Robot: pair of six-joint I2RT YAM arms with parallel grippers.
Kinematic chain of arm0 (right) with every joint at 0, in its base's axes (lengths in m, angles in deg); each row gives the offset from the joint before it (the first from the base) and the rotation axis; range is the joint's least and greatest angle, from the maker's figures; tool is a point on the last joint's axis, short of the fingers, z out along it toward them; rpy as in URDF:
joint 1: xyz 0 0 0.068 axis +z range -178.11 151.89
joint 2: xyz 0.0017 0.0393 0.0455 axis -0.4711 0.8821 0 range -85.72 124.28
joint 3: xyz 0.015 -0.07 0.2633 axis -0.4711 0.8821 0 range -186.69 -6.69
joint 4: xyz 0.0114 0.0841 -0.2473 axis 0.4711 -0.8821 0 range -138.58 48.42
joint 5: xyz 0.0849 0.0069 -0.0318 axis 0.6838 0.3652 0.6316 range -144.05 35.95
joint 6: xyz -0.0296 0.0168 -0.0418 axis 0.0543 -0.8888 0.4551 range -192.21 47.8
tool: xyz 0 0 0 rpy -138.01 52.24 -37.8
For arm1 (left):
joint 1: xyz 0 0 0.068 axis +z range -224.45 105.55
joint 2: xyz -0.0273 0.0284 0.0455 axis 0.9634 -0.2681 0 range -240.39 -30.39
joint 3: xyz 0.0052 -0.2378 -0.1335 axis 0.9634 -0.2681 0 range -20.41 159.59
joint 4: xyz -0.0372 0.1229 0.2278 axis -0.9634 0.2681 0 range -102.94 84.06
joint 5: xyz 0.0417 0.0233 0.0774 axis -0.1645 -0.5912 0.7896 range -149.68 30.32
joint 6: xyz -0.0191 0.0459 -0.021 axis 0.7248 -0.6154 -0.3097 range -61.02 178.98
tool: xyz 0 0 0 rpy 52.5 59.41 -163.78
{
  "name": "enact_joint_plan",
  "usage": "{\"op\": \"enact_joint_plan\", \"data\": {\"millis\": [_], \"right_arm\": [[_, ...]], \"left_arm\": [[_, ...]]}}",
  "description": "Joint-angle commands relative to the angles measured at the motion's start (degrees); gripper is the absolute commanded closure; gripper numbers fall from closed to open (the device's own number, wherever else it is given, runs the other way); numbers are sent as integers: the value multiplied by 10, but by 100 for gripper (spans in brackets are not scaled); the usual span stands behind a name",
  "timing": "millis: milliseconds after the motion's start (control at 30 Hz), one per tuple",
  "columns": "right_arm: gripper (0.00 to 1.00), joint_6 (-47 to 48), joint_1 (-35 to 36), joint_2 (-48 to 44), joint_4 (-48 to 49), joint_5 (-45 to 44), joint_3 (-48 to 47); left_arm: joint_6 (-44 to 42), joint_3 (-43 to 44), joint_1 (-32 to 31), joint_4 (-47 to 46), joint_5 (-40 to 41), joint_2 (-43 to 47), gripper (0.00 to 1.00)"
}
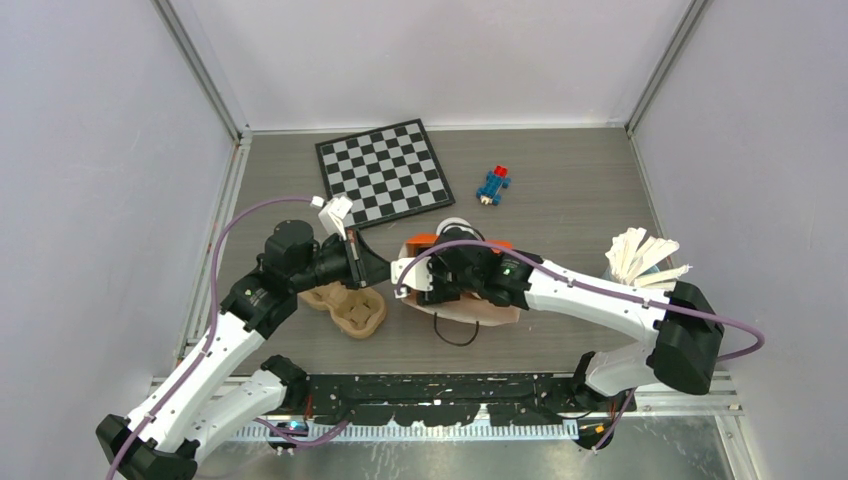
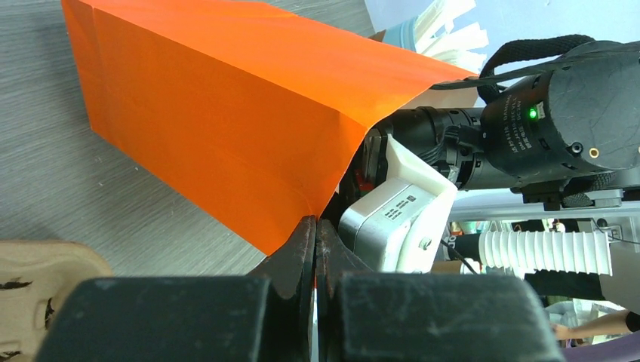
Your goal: Pack the takeout coffee
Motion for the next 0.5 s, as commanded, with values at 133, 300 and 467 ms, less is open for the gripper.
{"op": "enact_joint_plan", "data": {"millis": [133, 300, 467], "right_arm": [[43, 3, 8, 17, 57, -28, 11], [51, 12, 12, 25, 59, -45, 21], [62, 8, 13, 21, 63, -52, 25]], "left_arm": [[-4, 8, -1, -20, -11, 12, 100], [-4, 8, -1, -17, -8, 16, 100], [-3, 8, -1, -15, -7, 16, 100]]}}
